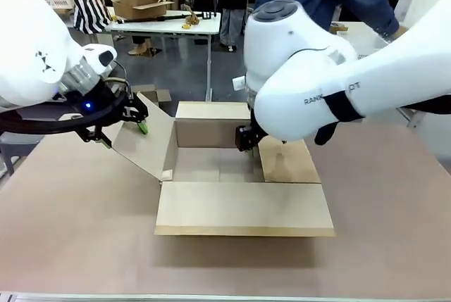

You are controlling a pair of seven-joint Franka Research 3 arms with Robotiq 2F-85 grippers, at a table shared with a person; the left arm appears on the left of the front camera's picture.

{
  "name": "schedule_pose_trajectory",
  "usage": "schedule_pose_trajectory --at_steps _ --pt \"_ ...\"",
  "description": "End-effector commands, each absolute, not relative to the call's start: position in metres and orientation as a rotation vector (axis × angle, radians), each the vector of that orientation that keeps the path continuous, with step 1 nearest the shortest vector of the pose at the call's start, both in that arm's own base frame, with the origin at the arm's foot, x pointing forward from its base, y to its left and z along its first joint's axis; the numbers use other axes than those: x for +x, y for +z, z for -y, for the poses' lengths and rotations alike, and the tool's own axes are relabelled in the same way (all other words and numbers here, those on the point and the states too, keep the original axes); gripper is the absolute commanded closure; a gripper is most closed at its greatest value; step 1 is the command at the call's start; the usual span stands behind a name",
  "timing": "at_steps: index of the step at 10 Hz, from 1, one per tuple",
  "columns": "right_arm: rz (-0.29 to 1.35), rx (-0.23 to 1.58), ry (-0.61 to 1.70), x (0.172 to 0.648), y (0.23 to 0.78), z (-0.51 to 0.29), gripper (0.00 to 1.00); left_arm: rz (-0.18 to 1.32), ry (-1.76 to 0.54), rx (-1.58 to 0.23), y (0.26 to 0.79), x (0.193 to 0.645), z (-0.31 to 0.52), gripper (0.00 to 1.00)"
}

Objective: Pack the gift set into the box.
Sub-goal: Place both hands on the side flaps of the Package Box and spread them outward.

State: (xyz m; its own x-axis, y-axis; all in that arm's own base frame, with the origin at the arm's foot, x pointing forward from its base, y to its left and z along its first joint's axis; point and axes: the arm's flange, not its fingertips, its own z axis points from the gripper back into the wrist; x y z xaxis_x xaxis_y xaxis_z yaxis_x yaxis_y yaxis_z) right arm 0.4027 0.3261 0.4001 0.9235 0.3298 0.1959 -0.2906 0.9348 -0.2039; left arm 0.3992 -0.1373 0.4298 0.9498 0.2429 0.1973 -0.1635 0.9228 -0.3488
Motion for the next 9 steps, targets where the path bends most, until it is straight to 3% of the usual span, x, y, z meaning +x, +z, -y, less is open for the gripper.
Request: schedule_pose_trajectory --at_steps 1,7,9 --pt "0.232 -0.209 0.223 0.416 0.393 -0.352 0.0 0.239 0.222 -0.316 0.433 0.4 0.137 0.0" --pt "0.389 -0.396 0.131 0.42 0.37 -0.338 0.0 0.239 0.222 -0.316 0.433 0.4 0.137 0.0" --pt "0.351 -0.418 0.114 0.425 0.361 -0.331 0.0 0.239 0.222 -0.316 0.433 0.4 0.137 0.0"
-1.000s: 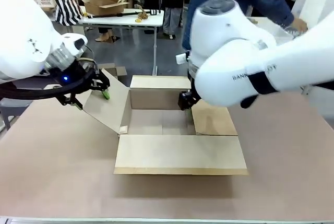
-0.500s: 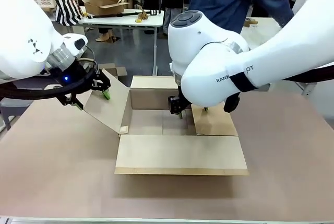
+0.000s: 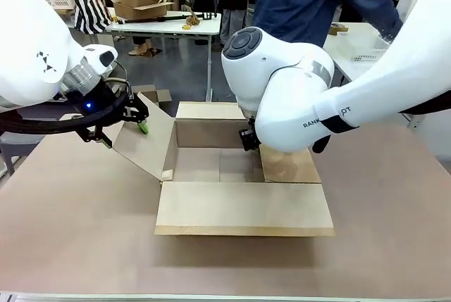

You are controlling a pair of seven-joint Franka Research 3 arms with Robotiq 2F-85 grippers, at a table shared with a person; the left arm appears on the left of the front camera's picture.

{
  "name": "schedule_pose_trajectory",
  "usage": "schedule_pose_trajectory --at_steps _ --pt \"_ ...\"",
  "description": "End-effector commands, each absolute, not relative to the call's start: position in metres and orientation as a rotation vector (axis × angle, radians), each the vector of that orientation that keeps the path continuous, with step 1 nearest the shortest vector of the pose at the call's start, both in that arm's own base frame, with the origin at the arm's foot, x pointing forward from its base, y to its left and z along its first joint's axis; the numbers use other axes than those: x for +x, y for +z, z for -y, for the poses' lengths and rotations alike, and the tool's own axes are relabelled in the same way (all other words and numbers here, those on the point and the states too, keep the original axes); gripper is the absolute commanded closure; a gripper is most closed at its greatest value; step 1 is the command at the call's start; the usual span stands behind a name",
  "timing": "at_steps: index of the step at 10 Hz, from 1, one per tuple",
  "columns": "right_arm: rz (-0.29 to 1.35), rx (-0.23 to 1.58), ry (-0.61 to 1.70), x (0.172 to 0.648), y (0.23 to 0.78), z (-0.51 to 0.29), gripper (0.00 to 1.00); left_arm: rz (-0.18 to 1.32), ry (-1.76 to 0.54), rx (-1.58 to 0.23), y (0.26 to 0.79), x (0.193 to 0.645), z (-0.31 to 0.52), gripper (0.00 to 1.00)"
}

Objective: Pack the gift set into the box.
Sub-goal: Place both hands on the side flaps of the Package Box and spread them outward.

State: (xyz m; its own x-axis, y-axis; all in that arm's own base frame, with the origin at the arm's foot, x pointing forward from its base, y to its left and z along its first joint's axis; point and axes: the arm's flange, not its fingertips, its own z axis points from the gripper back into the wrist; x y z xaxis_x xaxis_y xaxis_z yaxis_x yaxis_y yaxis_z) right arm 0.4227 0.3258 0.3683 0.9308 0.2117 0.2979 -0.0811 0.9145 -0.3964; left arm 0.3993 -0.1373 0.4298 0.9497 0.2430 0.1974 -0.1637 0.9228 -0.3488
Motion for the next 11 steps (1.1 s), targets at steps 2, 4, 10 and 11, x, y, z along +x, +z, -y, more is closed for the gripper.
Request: schedule_pose_trajectory --at_steps 2,4,10,11 --pt "0.36 -0.416 0.118 0.424 0.367 -0.325 0.0 0.239 0.222 -0.316 0.433 0.4 0.137 0.0" --pt "0.37 -0.422 0.107 0.424 0.378 -0.318 0.0 0.239 0.222 -0.316 0.433 0.4 0.137 0.0" --pt "0.396 -0.398 0.091 0.412 0.431 -0.282 0.0 0.239 0.222 -0.316 0.433 0.4 0.137 0.0" --pt "0.378 -0.383 0.078 0.414 0.432 -0.271 0.0 0.239 0.222 -0.316 0.433 0.4 0.137 0.0"
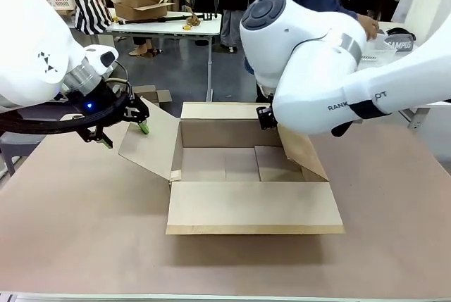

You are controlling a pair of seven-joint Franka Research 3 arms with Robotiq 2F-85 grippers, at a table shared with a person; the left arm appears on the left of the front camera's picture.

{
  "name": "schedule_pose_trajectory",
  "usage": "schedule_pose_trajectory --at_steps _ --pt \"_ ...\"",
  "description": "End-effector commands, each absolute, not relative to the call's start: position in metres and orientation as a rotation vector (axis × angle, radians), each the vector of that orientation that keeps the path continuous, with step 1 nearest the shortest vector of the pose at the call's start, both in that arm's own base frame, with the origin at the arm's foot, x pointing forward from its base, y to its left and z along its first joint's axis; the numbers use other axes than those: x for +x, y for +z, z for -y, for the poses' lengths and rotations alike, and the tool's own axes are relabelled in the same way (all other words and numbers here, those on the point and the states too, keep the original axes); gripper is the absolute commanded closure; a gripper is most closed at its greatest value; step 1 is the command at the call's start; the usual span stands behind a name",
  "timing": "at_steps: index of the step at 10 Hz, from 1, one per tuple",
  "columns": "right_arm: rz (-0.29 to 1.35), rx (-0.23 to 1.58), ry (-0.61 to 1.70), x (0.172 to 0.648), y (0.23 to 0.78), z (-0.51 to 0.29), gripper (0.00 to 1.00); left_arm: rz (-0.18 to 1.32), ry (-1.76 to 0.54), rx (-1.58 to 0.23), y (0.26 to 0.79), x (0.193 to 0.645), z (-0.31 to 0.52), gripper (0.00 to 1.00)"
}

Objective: Pack the gift set into the box.
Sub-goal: Place both hands on the side flaps of the Package Box and spread them outward.

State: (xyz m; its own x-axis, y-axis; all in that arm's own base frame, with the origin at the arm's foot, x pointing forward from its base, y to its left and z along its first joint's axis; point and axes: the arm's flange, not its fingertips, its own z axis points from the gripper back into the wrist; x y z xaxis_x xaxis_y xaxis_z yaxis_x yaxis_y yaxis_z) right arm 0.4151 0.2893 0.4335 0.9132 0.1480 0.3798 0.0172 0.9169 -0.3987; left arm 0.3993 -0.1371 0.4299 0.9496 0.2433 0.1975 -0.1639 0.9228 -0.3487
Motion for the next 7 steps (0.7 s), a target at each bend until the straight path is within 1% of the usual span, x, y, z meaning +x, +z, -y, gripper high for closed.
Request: schedule_pose_trajectory --at_steps 1,2,3,4,5,6,7 --pt "0.357 -0.352 0.063 0.413 0.435 -0.26 0.0 0.239 0.222 -0.316 0.433 0.4 0.137 0.0" --pt "0.363 -0.341 0.042 0.413 0.439 -0.25 0.0 0.239 0.222 -0.316 0.433 0.4 0.137 0.0" --pt "0.385 -0.406 0.023 0.414 0.447 -0.237 0.0 0.239 0.222 -0.316 0.433 0.4 0.137 0.0" --pt "0.38 -0.395 -0.003 0.415 0.455 -0.224 0.0 0.239 0.222 -0.316 0.433 0.4 0.137 0.0" --pt "0.347 -0.312 0.0 0.414 0.459 -0.221 0.0 0.239 0.222 -0.316 0.433 0.4 0.137 0.0" --pt "0.381 -0.393 0.005 0.42 0.447 -0.241 0.0 0.239 0.222 -0.316 0.433 0.4 0.137 0.0" --pt "0.381 -0.393 0.005 0.42 0.447 -0.241 0.0 0.239 0.222 -0.316 0.433 0.4 0.137 0.0"
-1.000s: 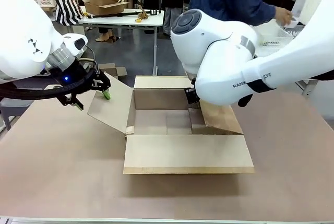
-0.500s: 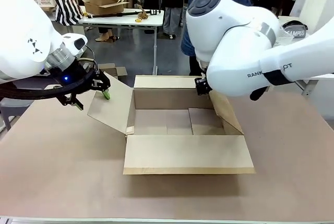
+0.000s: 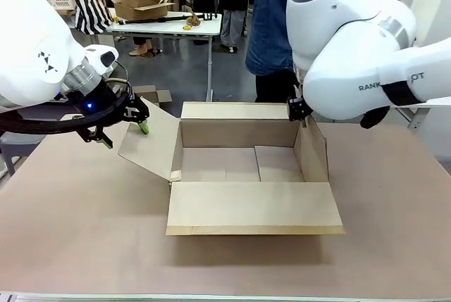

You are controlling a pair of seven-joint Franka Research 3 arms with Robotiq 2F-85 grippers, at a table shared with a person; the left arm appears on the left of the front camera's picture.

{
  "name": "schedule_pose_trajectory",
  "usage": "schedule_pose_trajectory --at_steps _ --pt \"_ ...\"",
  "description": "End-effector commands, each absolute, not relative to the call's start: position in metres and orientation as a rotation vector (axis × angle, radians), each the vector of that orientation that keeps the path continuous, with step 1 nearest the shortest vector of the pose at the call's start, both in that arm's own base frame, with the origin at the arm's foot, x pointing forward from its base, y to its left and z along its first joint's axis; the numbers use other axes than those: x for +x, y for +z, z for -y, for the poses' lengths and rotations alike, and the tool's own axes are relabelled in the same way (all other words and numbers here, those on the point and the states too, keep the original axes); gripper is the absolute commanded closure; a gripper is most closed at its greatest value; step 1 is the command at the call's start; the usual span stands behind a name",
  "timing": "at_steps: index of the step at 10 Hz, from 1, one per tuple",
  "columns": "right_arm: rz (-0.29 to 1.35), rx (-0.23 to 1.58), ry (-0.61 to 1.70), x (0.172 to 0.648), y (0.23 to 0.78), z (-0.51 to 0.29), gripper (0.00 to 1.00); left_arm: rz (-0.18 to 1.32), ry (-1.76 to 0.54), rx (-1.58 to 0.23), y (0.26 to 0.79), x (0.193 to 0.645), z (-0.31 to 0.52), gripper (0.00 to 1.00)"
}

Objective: Pack the gift set into the box.
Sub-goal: Place both hands on the side flaps of the Package Box and spread them outward.

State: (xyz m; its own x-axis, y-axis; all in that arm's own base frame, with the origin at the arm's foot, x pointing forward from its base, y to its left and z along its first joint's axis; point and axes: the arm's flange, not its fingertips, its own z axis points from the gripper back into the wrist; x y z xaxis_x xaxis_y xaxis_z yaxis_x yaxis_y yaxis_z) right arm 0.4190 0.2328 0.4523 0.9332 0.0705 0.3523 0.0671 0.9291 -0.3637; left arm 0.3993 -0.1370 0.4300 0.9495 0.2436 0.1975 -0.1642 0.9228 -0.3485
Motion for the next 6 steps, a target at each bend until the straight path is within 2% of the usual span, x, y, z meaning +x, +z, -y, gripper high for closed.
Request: schedule_pose_trajectory --at_steps 1,3,6 --pt "0.381 -0.393 0.005 0.42 0.447 -0.241 0.0 0.239 0.222 -0.316 0.433 0.4 0.137 0.0" --pt "0.366 -0.383 0.013 0.417 0.449 -0.237 0.0 0.239 0.222 -0.316 0.433 0.4 0.137 0.0" --pt "0.422 -0.281 -0.104 0.413 0.464 -0.193 0.0 0.239 0.222 -0.316 0.433 0.4 0.137 0.0"
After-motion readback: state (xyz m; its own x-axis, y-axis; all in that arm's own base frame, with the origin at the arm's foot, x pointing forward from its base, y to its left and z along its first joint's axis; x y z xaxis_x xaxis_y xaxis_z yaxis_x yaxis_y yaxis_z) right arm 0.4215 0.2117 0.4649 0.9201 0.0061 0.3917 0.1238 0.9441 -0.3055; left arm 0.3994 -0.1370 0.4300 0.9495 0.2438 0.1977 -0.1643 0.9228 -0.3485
